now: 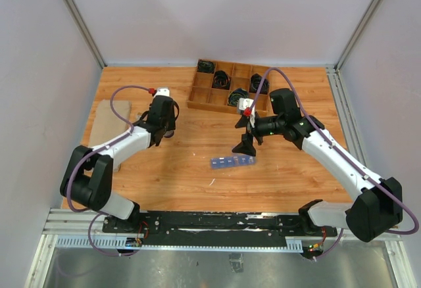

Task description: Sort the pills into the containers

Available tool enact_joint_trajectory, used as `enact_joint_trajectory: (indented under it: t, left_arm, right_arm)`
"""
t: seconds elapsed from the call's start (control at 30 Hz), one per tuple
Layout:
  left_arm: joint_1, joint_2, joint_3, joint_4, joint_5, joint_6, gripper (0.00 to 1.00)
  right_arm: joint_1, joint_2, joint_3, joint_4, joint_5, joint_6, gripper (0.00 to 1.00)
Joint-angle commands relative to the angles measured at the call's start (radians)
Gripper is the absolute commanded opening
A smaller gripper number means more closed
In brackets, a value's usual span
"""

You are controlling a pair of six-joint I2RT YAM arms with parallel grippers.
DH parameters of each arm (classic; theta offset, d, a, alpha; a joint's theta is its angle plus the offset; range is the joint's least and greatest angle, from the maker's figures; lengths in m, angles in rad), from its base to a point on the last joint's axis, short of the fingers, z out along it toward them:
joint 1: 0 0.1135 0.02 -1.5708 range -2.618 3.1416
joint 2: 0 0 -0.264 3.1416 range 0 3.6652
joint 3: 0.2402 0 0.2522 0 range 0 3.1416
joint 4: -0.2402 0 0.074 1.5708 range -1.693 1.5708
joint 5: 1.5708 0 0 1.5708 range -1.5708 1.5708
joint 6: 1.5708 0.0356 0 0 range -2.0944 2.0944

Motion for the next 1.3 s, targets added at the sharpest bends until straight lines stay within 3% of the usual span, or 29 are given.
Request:
enact_joint_trajectory:
  t: [0.0,0.1,0.3,0.53,0.7,0.8,1.27]
  left_arm:
    - [-0.017,-0.116,-0.018,0.003,0.070,-0.026,0.05]
    - [-0.022,-0.209,-0.080,0.045,0.210,-0.065,0.00]
    - [-0.047,-0.405,-0.277,0.261,0.594,-0.205,0.00]
    - [-0.170,-0.561,-0.440,0.530,0.749,-0.350,0.00]
    - [-0.239,-0.598,-0.500,0.662,0.739,-0.443,0.00]
    - [-0.290,-0.584,-0.504,0.711,0.720,-0.468,0.00]
    - [-0.433,-0.532,-0.468,0.739,0.458,-0.525,0.00]
  right_arm:
    - [-0.023,-0.002,-0.014,0.011,-0.041,0.003,0.97]
    - [-0.024,-0.017,-0.018,0.009,-0.075,-0.011,0.97]
    - [-0.032,-0.088,-0.041,0.011,-0.170,-0.055,0.97]
    - [-0.039,-0.171,-0.110,0.061,-0.285,-0.106,0.99]
    - [-0.039,-0.204,-0.196,0.184,-0.298,-0.105,0.99]
    - [-0.037,-0.205,-0.249,0.311,-0.261,-0.013,0.99]
    - [0.062,-0.160,-0.311,0.467,-0.068,0.102,0.99]
